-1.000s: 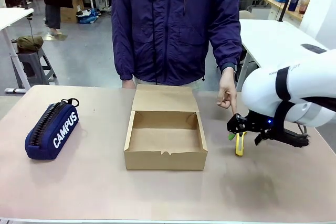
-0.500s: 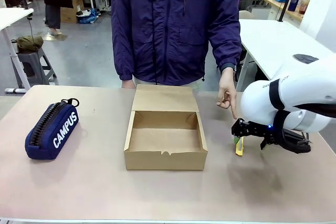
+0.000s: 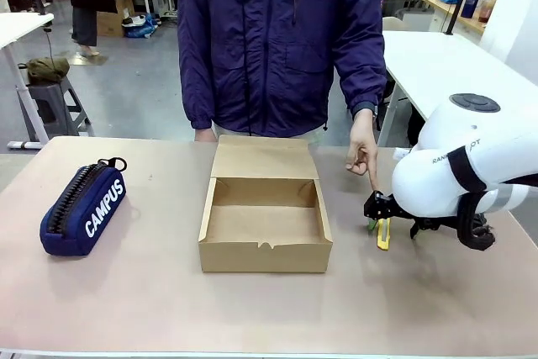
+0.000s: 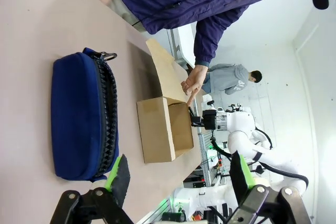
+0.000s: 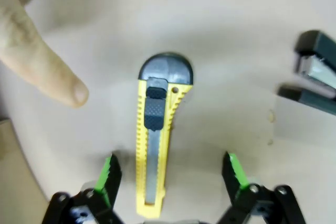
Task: Pack the item into the box.
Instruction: Pick up the item indicated by the person and place it inside the Mailer Box.
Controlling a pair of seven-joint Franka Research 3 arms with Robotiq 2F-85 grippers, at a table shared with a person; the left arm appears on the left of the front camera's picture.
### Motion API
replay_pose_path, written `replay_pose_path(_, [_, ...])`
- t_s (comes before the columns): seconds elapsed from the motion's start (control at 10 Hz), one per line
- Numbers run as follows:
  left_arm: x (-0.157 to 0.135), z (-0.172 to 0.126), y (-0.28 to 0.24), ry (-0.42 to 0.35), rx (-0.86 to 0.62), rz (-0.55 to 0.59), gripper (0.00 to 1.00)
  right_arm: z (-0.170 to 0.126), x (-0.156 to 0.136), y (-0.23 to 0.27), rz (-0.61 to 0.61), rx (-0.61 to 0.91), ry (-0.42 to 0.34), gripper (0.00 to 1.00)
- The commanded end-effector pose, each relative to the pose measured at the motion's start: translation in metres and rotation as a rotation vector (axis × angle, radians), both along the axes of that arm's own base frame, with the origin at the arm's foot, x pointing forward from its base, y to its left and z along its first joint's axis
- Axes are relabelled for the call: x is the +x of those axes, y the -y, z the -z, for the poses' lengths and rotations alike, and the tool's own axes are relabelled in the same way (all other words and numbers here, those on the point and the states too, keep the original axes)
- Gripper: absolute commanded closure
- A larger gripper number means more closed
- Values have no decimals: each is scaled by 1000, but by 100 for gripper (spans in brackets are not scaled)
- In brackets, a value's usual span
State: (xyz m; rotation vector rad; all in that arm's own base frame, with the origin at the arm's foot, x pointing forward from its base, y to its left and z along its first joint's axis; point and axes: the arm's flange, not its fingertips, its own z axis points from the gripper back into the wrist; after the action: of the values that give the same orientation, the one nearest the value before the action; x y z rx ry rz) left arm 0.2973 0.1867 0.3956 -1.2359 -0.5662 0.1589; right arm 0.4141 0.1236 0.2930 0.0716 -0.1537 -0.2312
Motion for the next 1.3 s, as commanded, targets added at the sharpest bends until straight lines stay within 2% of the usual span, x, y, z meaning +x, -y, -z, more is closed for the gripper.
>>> replay_pose_path(0.0, [0,0,1,29,-10,2,0,0,9,-10,12,7,23,0])
replay_pose_path(0.3, [0,0,1,29,-10,2,0,-2,10,-12,8,-4,34,0])
replay_pose_path(0.4, [0,0,1,29,-10,2,0,-1,11,-12,7,-15,33,4])
replay_pose_path(0.5, [0,0,1,29,-10,2,0,-1,11,-11,3,-40,34,39])
replay_pose_path(0.6, [0,0,1,29,-10,2,0,-1,11,-11,1,-56,29,63])
replay_pose_path(0.7, [0,0,1,29,-10,2,0,0,11,-12,-3,-62,27,98])
replay_pose_path(1.0, [0,0,1,29,-10,2,0,3,12,-15,-8,-66,23,100])
replay_pose_path(1.1, [0,0,1,29,-10,2,0,4,12,-16,-9,-67,23,93])
replay_pose_path(1.2, [0,0,1,29,-10,2,0,6,13,-16,-11,-56,12,100])
